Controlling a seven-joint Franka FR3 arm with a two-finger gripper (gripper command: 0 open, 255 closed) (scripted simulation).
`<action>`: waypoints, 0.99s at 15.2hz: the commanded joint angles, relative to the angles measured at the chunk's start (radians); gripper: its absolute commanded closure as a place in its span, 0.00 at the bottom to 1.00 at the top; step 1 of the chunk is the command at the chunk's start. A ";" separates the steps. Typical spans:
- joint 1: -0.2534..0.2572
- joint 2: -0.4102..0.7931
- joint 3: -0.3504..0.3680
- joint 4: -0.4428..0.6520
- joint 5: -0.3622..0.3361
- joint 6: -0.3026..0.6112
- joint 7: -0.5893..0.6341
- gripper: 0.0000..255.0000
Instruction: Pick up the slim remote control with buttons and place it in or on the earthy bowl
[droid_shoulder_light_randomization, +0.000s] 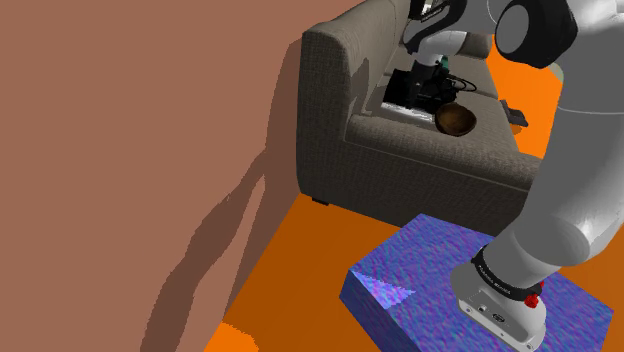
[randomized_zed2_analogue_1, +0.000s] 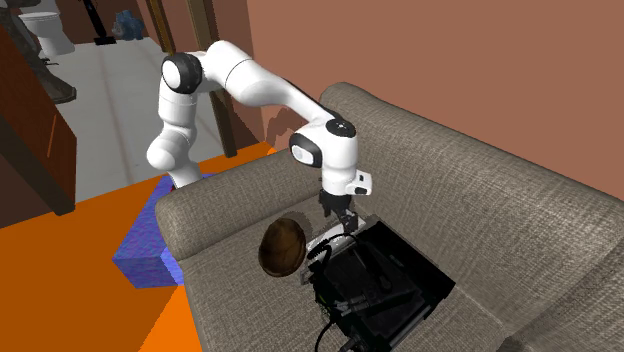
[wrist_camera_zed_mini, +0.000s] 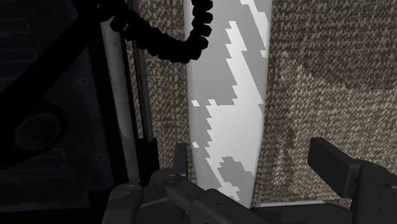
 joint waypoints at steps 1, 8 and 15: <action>-0.016 0.034 0.009 0.027 0.017 0.005 -0.021 0.00; -0.025 0.079 0.026 0.000 0.047 0.072 -0.040 0.00; -0.026 0.078 0.026 0.000 0.047 0.072 -0.039 0.00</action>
